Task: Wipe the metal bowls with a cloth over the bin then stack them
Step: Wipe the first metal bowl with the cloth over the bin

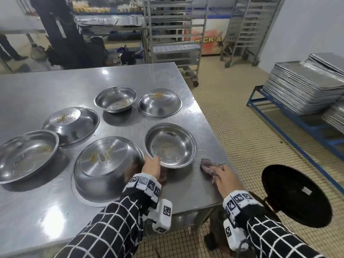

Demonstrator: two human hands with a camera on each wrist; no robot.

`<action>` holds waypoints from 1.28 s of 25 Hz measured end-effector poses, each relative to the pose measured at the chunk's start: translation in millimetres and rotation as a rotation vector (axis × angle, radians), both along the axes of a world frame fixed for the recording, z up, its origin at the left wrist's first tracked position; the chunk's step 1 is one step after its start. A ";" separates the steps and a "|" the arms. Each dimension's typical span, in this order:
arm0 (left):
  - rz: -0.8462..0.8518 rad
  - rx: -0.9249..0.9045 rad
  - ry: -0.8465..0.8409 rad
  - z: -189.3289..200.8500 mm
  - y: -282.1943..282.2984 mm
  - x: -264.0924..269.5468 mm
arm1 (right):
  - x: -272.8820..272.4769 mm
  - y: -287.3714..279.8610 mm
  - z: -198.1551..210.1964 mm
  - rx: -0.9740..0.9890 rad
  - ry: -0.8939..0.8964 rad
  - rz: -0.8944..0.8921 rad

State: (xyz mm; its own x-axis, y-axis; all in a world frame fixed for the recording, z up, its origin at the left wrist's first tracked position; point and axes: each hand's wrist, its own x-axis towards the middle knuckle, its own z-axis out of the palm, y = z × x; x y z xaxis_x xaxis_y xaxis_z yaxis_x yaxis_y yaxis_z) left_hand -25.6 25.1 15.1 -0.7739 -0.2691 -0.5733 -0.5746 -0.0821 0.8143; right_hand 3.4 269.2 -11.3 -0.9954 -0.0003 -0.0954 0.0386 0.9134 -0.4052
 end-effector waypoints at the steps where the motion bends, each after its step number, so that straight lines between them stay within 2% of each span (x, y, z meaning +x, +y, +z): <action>1: 0.018 0.046 0.025 3.5 2.2 2.0 | 5.1 6.3 3.0 -0.074 0.038 -0.041; 4: -0.037 0.061 0.099 8.6 17.2 1.4 | 28.3 25.6 16.3 -0.218 0.137 -0.204; 8: -0.232 0.022 0.188 12.7 51.1 1.4 | 58.5 59.3 38.4 -0.264 0.277 -0.425; 11: -0.372 0.075 0.203 25.1 87.0 2.8 | 78.3 88.1 59.7 -0.293 0.393 -0.529; 14: -0.551 0.032 0.318 46.7 134.5 8.2 | 94.1 121.7 83.5 -0.312 0.465 -0.567; 17: -0.718 -0.096 0.405 67.5 178.5 12.1 | 96.7 154.7 100.8 -0.317 0.472 -0.495; 19: -0.820 -0.101 0.489 79.9 210.7 11.7 | 88.8 176.5 110.2 -0.294 0.474 -0.435; 22: -0.912 -0.184 0.576 97.0 254.2 7.5 | 61.4 207.6 117.3 -0.289 0.488 -0.379; 26: -1.025 -0.202 0.637 106.8 301.0 0.6 | 20.5 240.5 113.8 -0.212 0.421 -0.328; 28: -1.034 -0.237 0.650 108.4 321.8 -6.7 | 7.4 249.6 110.3 -0.236 0.408 -0.263; 30: -1.006 -0.210 0.676 104.0 336.7 -17.4 | -0.3 254.7 108.2 -0.220 0.399 -0.123; 32: -1.008 -0.189 0.686 99.6 345.5 -31.1 | -3.5 256.5 106.5 -0.158 0.291 0.038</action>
